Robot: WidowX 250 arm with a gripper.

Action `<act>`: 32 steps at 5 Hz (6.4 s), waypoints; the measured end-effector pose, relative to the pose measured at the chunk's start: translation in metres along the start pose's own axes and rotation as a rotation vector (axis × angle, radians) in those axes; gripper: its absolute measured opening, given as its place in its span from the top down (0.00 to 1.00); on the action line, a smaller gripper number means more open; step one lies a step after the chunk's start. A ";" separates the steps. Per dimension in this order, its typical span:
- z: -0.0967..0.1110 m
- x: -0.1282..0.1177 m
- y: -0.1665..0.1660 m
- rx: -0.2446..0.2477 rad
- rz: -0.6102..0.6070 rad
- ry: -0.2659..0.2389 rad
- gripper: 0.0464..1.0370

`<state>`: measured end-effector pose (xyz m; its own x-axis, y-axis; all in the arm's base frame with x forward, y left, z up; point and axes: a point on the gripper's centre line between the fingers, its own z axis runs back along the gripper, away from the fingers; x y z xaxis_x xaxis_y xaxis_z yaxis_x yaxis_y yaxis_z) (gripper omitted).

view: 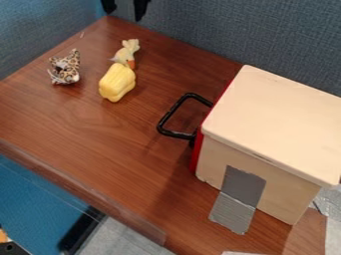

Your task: Put the yellow bell pepper on top of the drawer

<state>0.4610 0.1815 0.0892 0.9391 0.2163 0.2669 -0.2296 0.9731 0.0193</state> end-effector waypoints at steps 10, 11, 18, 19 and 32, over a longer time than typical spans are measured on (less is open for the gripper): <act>-0.039 -0.122 -0.026 -0.029 -0.120 0.124 0.04; -0.039 -0.117 -0.034 -0.051 -0.087 0.143 0.04; -0.052 -0.121 -0.029 0.172 0.121 0.166 0.89; -0.057 -0.137 -0.024 0.176 0.123 0.201 0.97; -0.007 -0.061 -0.012 0.065 0.455 0.000 0.04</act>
<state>0.4087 0.1570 0.0658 0.7394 0.6203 0.2619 -0.6339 0.7724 -0.0397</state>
